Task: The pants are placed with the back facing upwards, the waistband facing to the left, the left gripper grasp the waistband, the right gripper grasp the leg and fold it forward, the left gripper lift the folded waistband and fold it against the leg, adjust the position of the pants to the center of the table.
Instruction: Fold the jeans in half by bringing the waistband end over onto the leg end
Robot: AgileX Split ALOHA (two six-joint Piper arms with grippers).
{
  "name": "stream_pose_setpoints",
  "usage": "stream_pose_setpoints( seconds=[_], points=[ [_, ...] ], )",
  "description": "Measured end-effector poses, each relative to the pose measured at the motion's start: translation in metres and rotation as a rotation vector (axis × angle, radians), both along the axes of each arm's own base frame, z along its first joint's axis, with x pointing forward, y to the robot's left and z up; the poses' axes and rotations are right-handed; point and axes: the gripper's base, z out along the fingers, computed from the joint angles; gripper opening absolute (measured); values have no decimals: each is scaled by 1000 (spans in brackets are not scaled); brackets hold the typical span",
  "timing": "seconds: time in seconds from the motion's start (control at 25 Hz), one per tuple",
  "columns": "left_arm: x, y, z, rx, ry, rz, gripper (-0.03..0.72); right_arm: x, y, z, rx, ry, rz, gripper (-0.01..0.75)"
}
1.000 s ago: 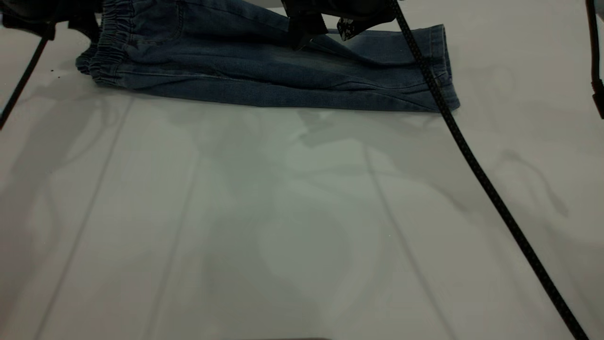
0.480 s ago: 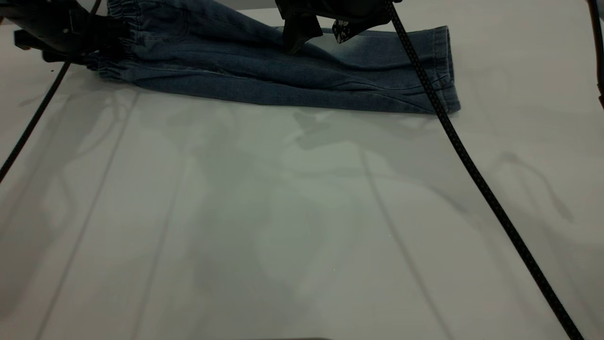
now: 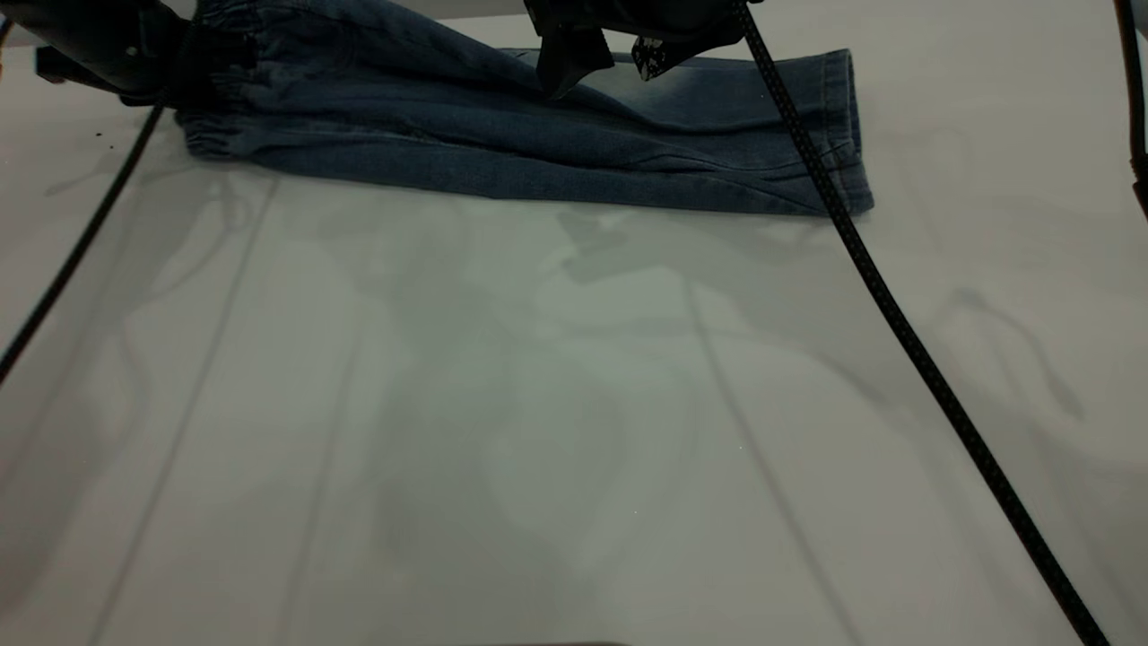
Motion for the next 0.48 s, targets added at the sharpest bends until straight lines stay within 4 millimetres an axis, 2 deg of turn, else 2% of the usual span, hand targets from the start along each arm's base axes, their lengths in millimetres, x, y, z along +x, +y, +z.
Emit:
stream_pose_setpoints(
  seconds=[0.08, 0.16, 0.36, 0.48],
  points=[
    [-4, 1, 22, 52, 20, -43, 44, 0, 0, 0, -1, -1, 2, 545],
    [-7, 1, 53, 102, 3, -86, 44, 0, 0, 0, -2, -1, 2, 545],
    [-21, 1, 141, 220, -123, -169, 44, -1, 0, 0, -4, 5, 10, 545],
    [-30, -5, 173, 272, -172, -215, 44, -3, 1, -1, -10, 21, 29, 545]
  ],
)
